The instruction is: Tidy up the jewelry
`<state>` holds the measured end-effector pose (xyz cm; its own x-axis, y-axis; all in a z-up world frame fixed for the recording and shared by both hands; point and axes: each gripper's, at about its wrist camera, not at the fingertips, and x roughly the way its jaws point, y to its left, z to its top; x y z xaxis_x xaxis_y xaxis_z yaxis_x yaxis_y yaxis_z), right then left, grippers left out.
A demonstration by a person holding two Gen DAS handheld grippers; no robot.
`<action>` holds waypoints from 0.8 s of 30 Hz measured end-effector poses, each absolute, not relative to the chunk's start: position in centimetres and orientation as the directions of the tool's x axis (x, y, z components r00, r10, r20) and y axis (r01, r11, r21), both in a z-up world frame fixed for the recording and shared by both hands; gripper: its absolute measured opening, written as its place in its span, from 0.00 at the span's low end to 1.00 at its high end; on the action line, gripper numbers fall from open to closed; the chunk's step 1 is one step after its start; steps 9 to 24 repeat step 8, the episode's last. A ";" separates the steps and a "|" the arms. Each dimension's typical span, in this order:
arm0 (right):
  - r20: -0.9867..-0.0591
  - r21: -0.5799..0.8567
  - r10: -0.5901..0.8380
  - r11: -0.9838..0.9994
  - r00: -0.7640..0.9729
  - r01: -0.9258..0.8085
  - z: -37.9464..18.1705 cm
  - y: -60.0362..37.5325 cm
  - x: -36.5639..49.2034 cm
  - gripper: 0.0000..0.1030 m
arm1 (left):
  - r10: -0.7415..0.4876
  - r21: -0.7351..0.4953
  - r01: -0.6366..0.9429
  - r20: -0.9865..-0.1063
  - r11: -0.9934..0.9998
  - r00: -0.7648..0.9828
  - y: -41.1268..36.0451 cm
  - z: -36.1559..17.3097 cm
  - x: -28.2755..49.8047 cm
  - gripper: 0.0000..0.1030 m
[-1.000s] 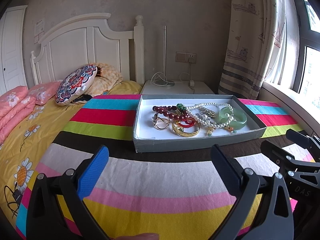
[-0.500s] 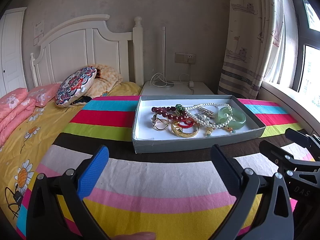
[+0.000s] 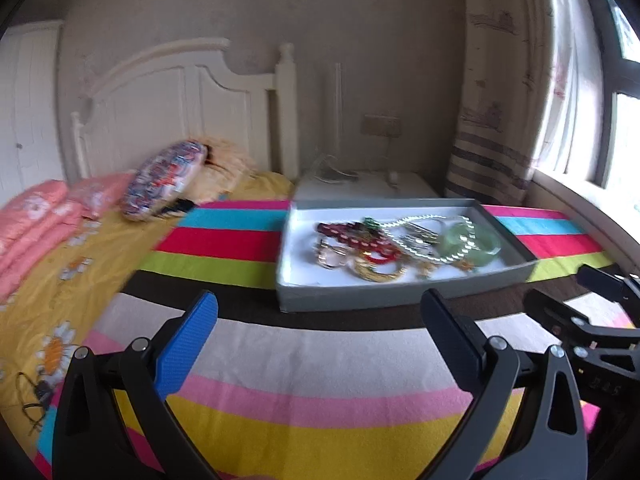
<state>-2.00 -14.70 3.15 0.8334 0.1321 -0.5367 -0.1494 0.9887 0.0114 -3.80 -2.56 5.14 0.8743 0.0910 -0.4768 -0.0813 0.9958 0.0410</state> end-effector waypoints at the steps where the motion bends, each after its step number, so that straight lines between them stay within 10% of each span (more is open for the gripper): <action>1: -0.548 0.011 0.131 0.989 0.826 -0.149 3.2 -14.7 -2.1 0.84 | 0.079 0.049 -0.063 -0.498 0.997 0.864 -2.8 5.1 -3.7 0.98; 5: -0.556 0.012 0.131 0.989 0.821 -0.150 3.9 -15.2 -3.2 0.84 | 0.020 0.044 0.009 -0.621 0.999 0.784 -3.2 5.3 -3.8 0.98; 24: -0.558 0.016 0.125 0.990 0.821 -0.140 4.2 -15.7 -4.0 0.84 | 0.044 0.081 0.007 -0.611 0.997 0.791 -3.7 5.8 -5.1 0.98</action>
